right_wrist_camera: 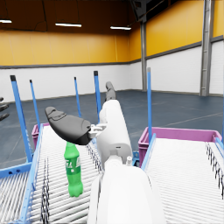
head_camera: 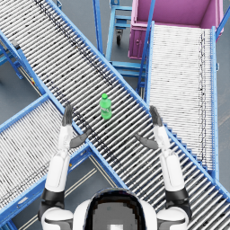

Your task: Pick up the oil and place it on the left assembly line, put the cola on the right, and keep Sprite still

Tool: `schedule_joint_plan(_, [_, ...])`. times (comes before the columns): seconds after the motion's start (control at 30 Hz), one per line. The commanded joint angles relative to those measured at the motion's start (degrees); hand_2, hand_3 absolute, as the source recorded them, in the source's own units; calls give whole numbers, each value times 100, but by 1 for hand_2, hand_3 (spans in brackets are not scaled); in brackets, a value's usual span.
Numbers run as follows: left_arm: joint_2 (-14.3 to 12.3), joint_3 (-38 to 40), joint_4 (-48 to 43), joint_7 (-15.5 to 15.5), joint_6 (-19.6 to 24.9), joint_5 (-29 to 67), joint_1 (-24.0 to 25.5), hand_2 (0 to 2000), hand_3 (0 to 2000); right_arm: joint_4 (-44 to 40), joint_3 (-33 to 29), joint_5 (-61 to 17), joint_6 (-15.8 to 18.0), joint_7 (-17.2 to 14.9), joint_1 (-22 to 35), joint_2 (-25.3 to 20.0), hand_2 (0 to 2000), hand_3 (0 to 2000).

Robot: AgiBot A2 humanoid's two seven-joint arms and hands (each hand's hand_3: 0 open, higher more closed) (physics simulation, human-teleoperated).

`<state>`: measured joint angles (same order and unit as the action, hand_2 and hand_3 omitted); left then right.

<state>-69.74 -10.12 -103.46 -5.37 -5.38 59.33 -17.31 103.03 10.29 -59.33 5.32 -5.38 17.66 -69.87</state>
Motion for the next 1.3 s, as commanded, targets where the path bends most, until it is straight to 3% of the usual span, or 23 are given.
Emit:
schedule_joint_plan(0.03, [17, -41, 16, -11, -11, -58, 22, 0, 0, -4, 36, 58, 11, -11, -32, 21, 0, 0])
schedule_joint_plan(1.3, [60, -146, 55, -40, -40, -205, 73, 0, 0, -12, 129, 205, 40, -40, -108, 73, 0, 0])
